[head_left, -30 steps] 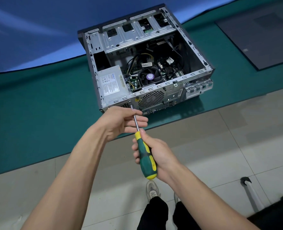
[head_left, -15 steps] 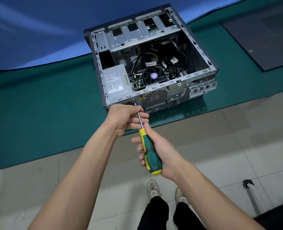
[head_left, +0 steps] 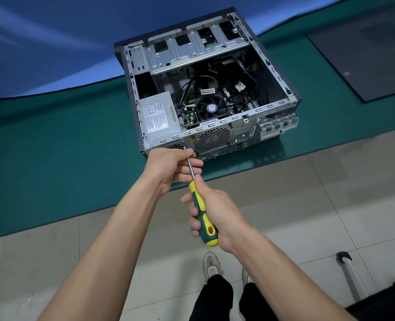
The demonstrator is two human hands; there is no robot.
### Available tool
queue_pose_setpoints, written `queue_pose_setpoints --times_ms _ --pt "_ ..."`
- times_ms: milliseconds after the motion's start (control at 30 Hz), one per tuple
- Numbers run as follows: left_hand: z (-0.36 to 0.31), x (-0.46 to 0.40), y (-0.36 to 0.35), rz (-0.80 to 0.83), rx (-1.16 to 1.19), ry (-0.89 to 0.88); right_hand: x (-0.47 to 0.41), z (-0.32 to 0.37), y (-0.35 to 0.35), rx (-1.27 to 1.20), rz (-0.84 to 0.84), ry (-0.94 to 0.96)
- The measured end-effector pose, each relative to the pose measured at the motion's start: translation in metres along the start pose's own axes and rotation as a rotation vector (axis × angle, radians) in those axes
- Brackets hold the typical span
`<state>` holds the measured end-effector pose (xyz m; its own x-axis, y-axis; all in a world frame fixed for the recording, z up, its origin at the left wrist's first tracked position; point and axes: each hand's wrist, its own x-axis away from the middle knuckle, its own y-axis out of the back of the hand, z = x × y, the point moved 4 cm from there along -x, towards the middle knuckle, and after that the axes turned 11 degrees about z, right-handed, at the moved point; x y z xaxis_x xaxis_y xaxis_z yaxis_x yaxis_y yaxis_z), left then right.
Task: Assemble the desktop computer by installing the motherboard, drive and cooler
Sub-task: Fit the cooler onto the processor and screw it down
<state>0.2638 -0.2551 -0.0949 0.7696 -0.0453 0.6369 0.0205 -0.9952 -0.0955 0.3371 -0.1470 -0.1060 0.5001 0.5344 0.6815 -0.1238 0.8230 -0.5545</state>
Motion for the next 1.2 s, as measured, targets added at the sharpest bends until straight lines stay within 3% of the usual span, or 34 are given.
queue_pose_setpoints --times_ms 67,133,267,300,400,467,633,767,867,1033,1200 --pt "0.001 0.0 -0.001 -0.017 0.006 -0.015 0.003 0.004 -0.005 -0.255 0.157 -0.066" --pt "0.002 -0.001 -0.003 -0.032 0.008 -0.021 0.008 0.004 -0.005 -0.255 0.194 -0.073" --pt "0.002 -0.003 -0.001 -0.06 0.009 -0.023 0.001 0.0 -0.002 0.195 -0.042 0.027" --pt "0.002 -0.004 0.0 -0.063 0.007 -0.028 -0.001 -0.001 -0.002 0.213 -0.057 0.039" --pt "0.003 -0.004 -0.001 -0.06 0.013 -0.047 -0.001 0.001 -0.009 -0.165 0.164 -0.028" --pt "0.004 -0.003 -0.003 -0.061 0.019 -0.051 0.005 0.003 -0.006 -0.253 0.273 -0.052" --pt "0.004 -0.006 0.0 -0.072 0.016 -0.046 0.002 0.002 0.002 0.159 0.048 -0.051" --pt "0.007 -0.007 -0.005 -0.085 0.074 -0.089 0.006 0.01 0.002 -0.191 0.205 -0.132" --pt "0.01 -0.008 -0.008 -0.115 0.103 -0.117 0.01 0.014 0.008 -0.252 0.29 -0.159" --pt "0.015 -0.007 -0.011 -0.175 0.108 -0.132 0.018 0.032 0.011 0.01 0.173 -0.237" --pt "-0.005 -0.008 -0.033 -0.172 0.184 -0.163 0.044 0.099 0.017 0.522 0.032 -0.319"
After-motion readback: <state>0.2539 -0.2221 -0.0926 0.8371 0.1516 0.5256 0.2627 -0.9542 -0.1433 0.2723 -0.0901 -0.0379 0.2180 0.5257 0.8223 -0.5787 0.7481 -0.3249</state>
